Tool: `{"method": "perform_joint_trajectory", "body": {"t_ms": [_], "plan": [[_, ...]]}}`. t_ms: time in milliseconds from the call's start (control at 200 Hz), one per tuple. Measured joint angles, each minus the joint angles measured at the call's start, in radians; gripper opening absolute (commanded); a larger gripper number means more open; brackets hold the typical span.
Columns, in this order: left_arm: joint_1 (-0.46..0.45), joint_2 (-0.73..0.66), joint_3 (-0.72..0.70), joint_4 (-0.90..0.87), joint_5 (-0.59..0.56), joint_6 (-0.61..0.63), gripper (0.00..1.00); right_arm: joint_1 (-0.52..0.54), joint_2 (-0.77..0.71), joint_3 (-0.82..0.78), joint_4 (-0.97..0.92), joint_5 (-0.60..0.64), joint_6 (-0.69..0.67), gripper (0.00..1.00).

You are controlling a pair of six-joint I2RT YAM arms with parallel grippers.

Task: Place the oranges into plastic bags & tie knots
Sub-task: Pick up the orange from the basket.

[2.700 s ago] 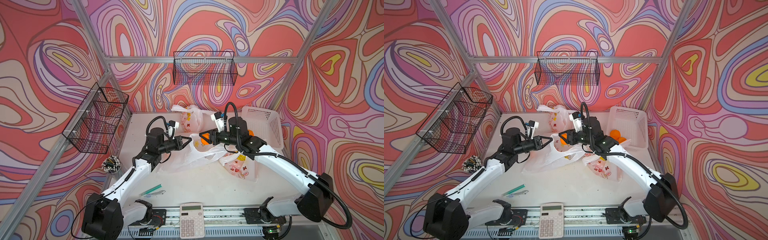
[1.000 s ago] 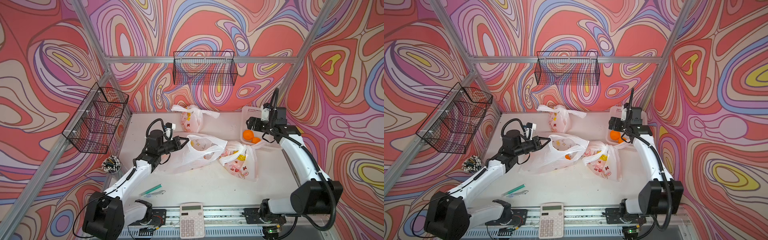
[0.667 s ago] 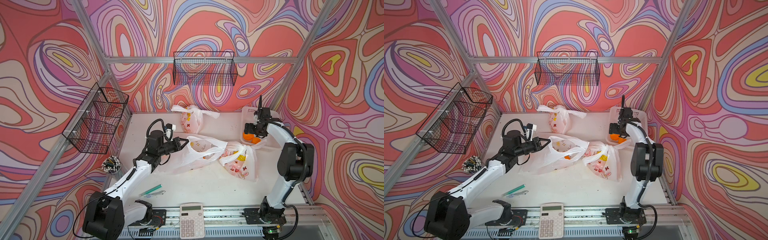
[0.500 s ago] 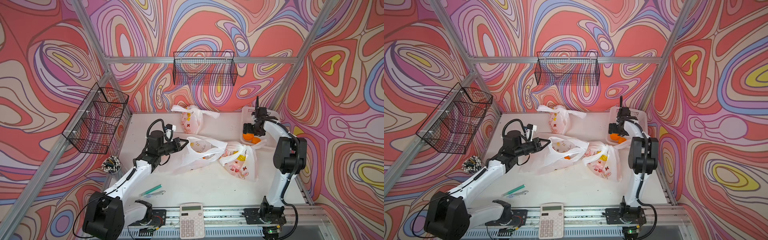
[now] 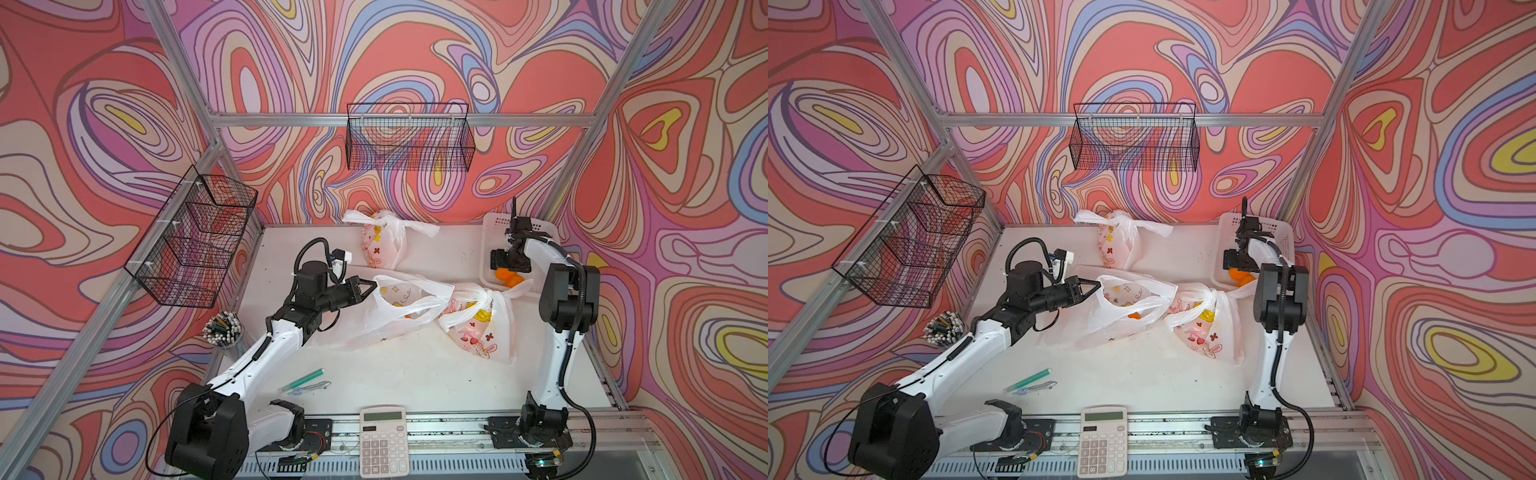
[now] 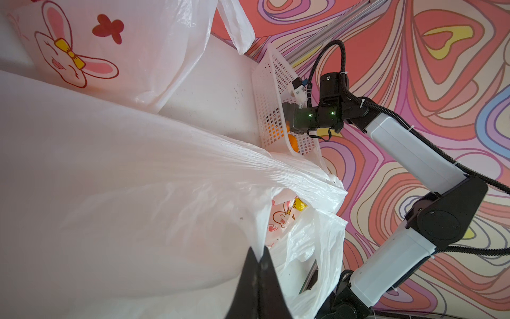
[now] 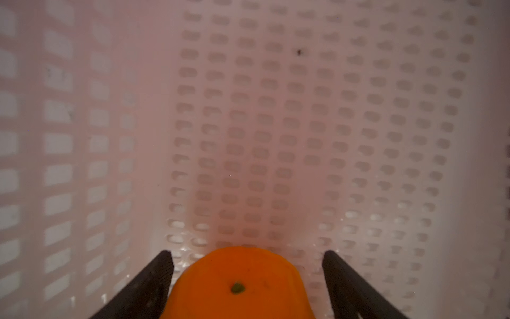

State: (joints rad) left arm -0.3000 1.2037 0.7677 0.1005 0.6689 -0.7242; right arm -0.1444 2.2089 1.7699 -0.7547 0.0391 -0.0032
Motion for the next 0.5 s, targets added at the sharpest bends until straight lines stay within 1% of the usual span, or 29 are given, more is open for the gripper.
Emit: {"method": "perform_joint_trajectory", "body": {"t_ms": [110,215,310,416,496], "plan": [[0.000,0.000,0.006,0.000,-0.001,0.004,0.00,-0.029,0.000,-0.001,-0.003,-0.005,0.003,0.88],[0.000,0.000,0.006,0.000,0.000,0.006,0.00,-0.043,0.000,-0.002,-0.005,-0.007,0.001,0.87],[0.000,0.000,0.006,0.000,0.000,0.006,0.00,-0.044,0.000,-0.002,-0.014,-0.012,-0.002,0.81],[0.000,0.000,0.006,0.000,0.000,0.006,0.00,-0.044,0.000,-0.002,-0.027,-0.021,-0.001,0.67],[0.000,0.000,0.006,0.000,0.000,0.006,0.00,-0.044,0.000,-0.003,-0.029,-0.029,-0.005,0.63]]}}
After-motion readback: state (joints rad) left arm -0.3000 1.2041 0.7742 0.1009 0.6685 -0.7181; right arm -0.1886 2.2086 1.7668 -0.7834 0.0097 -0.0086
